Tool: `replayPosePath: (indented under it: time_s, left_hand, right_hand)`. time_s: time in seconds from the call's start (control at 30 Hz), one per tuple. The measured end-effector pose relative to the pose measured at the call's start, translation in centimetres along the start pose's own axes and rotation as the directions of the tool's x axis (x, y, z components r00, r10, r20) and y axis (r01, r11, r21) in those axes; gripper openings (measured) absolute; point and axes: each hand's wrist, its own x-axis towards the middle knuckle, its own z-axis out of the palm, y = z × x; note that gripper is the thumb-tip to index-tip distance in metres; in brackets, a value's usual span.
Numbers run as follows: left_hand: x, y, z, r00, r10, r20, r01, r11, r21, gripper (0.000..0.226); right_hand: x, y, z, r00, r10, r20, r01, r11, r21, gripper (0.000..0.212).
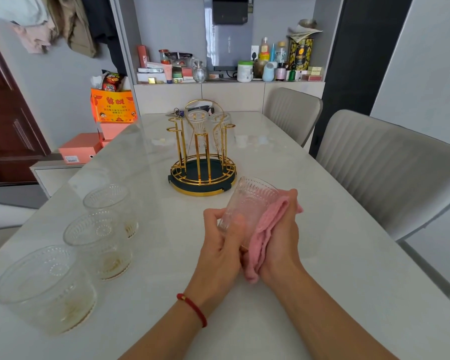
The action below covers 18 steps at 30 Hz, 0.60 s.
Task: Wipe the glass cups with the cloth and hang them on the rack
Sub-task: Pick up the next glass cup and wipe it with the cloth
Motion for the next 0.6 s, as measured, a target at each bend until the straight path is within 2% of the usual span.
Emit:
replayPosePath:
  time_s: [0.1,0.17,0.23,0.3,0.37,0.43,0.5,0.6]
  left_hand:
    - [0.4,0.0,-0.4,0.969,-0.245,0.026,0.247,0.962,-0.114,0.032]
    - [0.7,-0.3,-0.1,0.954,-0.298,0.032,0.300,0.952,-0.068,0.035]
    - [0.5,-0.4,0.2,0.966,-0.256,0.023,0.255,0.967,0.025,0.037]
    - [0.4,-0.7,0.2,0.992,-0.130,-0.002,0.128,0.977,0.173,0.042]
    - [0.1,-0.7,-0.1,1.000,-0.024,0.017,0.017,0.946,0.323,0.056]
    - [0.0,-0.6,-0.5,1.000,-0.009,0.028,-0.002,0.930,0.368,0.067]
    - [-0.1,-0.2,-0.6,0.999,-0.053,0.010,0.046,0.929,0.367,0.071]
    - [0.0,0.4,-0.8,0.972,-0.224,0.066,0.206,0.957,0.204,0.073]
  right_hand:
    - [0.7,-0.3,-0.4,0.997,0.062,-0.048,-0.061,0.998,0.011,0.075]
    - [1.1,-0.1,-0.4,0.993,0.049,-0.103,-0.047,0.999,0.020,0.072]
    - [0.8,-0.4,-0.3,0.994,0.072,-0.084,-0.065,0.995,0.080,0.068]
    - [0.5,-0.8,-0.6,0.998,0.055,-0.028,-0.051,0.990,0.128,0.062]
    - [0.4,-0.9,-0.8,1.000,0.027,-0.009,-0.025,0.991,0.135,0.064]
    - [0.7,-0.2,-0.9,0.999,0.039,-0.006,-0.038,0.992,0.118,0.078]
    - [0.7,0.6,-0.9,0.994,0.104,0.036,-0.107,0.991,0.080,0.096]
    - [2.3,2.0,-1.8,0.989,0.120,0.090,-0.124,0.991,0.042,0.126]
